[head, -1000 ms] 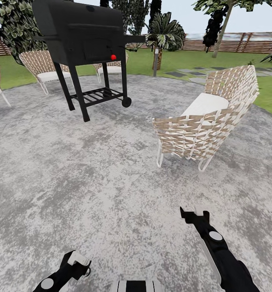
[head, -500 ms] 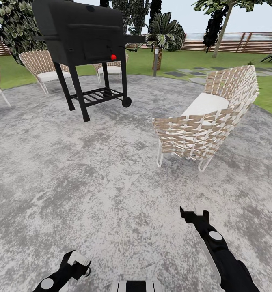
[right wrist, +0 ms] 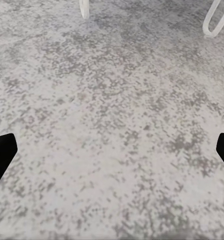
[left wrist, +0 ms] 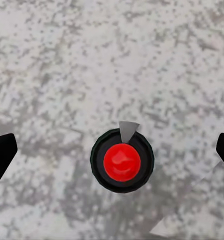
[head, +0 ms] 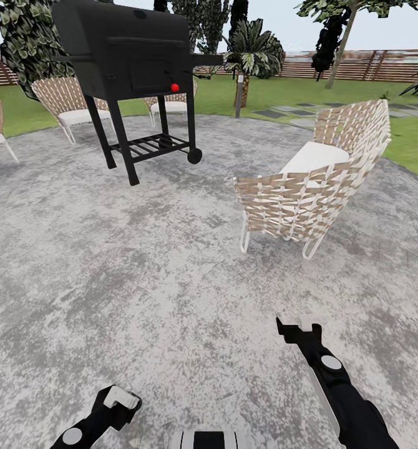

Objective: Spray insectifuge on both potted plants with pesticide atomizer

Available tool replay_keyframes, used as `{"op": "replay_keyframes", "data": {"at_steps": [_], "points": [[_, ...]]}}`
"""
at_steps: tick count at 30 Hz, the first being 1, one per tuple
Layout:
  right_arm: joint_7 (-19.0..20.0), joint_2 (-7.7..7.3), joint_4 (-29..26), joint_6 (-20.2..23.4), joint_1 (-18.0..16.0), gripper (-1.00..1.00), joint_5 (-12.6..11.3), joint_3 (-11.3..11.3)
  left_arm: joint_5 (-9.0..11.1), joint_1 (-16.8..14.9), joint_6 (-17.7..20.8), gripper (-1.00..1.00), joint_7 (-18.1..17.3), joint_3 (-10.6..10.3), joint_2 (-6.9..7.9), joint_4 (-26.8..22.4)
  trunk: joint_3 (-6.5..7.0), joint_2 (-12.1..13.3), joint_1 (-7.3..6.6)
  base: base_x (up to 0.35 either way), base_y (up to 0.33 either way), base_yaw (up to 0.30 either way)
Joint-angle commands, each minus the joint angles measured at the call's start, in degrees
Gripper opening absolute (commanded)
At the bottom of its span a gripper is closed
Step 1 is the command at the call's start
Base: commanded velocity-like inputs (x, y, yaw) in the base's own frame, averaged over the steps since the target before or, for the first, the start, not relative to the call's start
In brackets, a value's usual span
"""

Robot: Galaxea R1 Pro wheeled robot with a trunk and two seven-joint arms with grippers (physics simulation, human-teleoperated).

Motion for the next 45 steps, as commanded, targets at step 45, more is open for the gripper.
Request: {"op": "replay_keyframes", "data": {"at_steps": [45], "points": [[-0.02, -0.09, 0.16, 0.25, -0.03, 1.00, 0.06, -0.08, -1.35, -0.81, -3.12, 1.00, -10.16, -3.41, 5.05, -0.68, -1.85, -0.08, 0.12, -0.001, 0.000, 0.000]]}}
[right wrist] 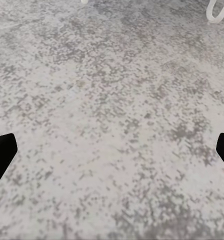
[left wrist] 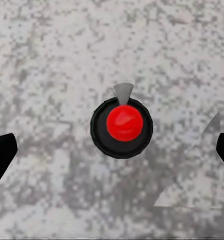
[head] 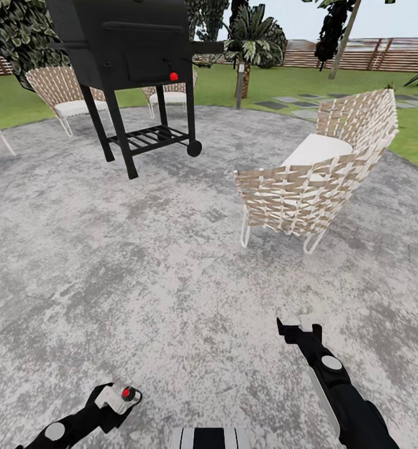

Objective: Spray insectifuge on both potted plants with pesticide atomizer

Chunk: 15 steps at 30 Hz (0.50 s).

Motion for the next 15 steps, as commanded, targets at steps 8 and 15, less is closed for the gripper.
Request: {"op": "replay_keyframes", "data": {"at_steps": [8, 15], "points": [[-0.02, 0.08, -0.01, 0.32, 0.00, 1.00, 0.07, 0.01, -0.26, -0.08, -0.17, 1.00, -0.01, -0.09, 2.16, 0.00, -0.31, -0.03, 0.01, 0.000, 0.000, 0.000], [-0.02, 0.08, -0.05, 0.32, 0.01, 1.00, 0.05, -0.01, -0.17, -0.04, -0.40, 1.00, 0.22, 0.11, 2.15, 0.00, -2.26, -0.12, 0.20, 0.000, 0.000, 0.000]]}}
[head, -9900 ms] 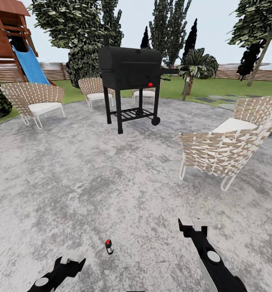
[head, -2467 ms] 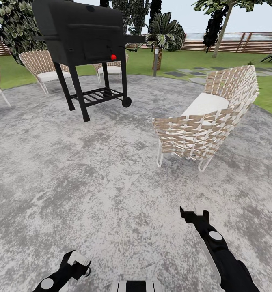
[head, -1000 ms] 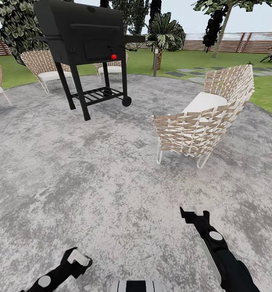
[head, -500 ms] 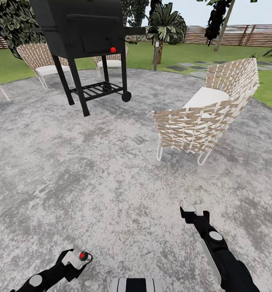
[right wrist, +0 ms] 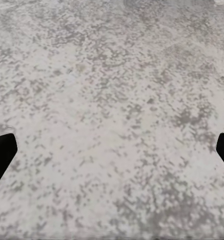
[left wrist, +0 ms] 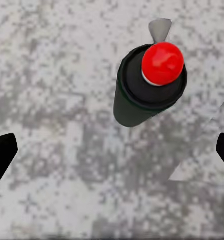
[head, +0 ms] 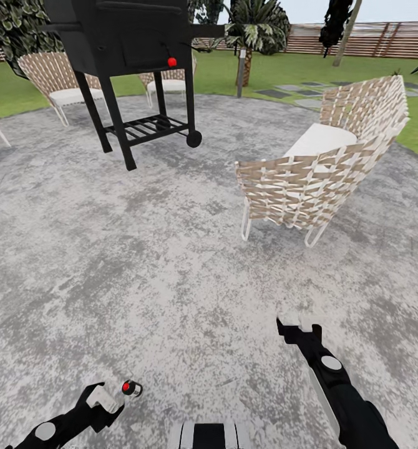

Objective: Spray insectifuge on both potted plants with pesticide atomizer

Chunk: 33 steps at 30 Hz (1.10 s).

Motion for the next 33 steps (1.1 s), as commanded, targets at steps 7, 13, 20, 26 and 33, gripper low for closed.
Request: {"op": "replay_keyframes", "data": {"at_steps": [7, 13, 20, 26, 33], "points": [[-0.05, 0.00, -0.18, 0.33, -0.02, 1.00, 0.05, -0.06, -0.28, -0.15, -0.49, 1.00, 0.49, -0.17, -0.33, -0.06, -1.41, -0.07, 0.09, 0.000, 0.000, 0.000], [-0.10, -0.20, -0.12, 0.33, -0.02, 1.00, 0.11, -0.09, -0.28, -0.27, -0.36, 1.00, 0.61, -0.16, -0.49, -0.04, -1.46, -0.07, 0.09, 0.000, 0.000, 0.000], [-0.10, -0.27, -0.11, 0.31, -0.02, 1.00, 0.14, -0.09, -0.16, -0.25, -0.21, 1.00, 2.47, 0.01, -0.59, 0.00, -1.46, -0.07, 0.09, 0.000, 0.000, 0.000], [-0.10, -0.19, -0.13, 0.26, -0.03, 1.00, 0.11, -0.09, -0.11, 0.12, -0.24, 1.00, 8.41, 0.05, -1.69, 0.15, -1.46, -0.07, 0.09, 0.000, 0.000, 0.000], [-0.10, -0.18, -0.13, 0.24, -0.03, 1.00, 0.06, -0.09, -0.14, 0.32, -0.27, 1.00, 9.24, -0.12, -2.22, 0.18, -2.35, -0.13, 0.19, 0.000, 0.000, 0.000]]}}
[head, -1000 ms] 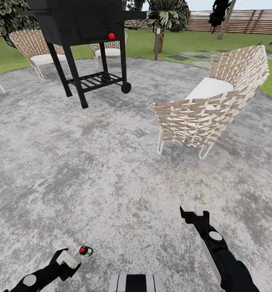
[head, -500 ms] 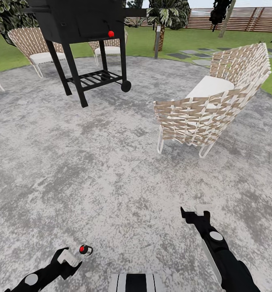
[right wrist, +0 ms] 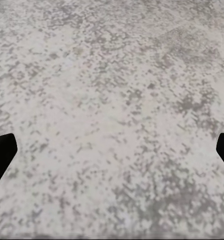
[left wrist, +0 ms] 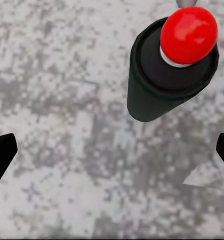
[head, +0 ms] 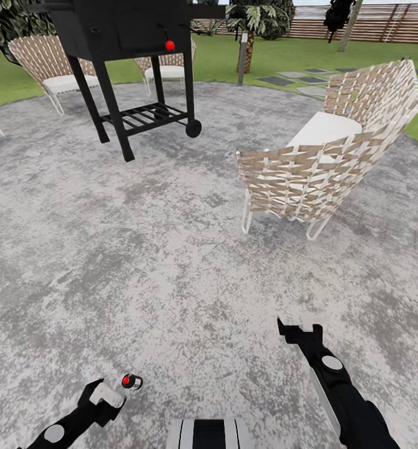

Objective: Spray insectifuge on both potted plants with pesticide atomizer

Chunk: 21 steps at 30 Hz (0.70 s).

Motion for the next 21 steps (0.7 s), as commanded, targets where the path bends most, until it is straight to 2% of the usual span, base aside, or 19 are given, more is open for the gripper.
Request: {"op": "replay_keyframes", "data": {"at_steps": [1, 11, 15, 21], "points": [[-0.02, 0.00, -0.10, 0.33, 0.00, 1.00, 0.05, 0.00, -0.18, -0.02, -0.26, 1.00, 0.17, -0.29, 0.04, 0.01, -0.27, -0.03, 0.01, 0.000, 0.000, 0.000], [-0.02, -0.01, -0.10, 0.33, 0.01, 1.00, 0.04, 0.00, -0.24, 0.15, -0.33, 1.00, 0.29, -0.29, -0.25, -0.01, -0.27, -0.03, 0.01, 0.004, 0.000, 0.000], [-0.02, -0.02, -0.10, 0.33, 0.00, 1.00, 0.04, 0.00, -0.24, 0.16, -0.36, 1.00, 0.30, -0.30, -0.52, 0.01, -0.27, -0.03, 0.01, 0.149, -0.043, 0.000], [-0.02, -0.02, -0.10, 0.33, 0.02, 1.00, 0.04, 0.00, -0.24, 0.17, -0.39, 1.00, 0.30, -0.31, -0.73, 0.01, -0.27, -0.03, 0.01, 0.026, -0.009, 0.000]]}}
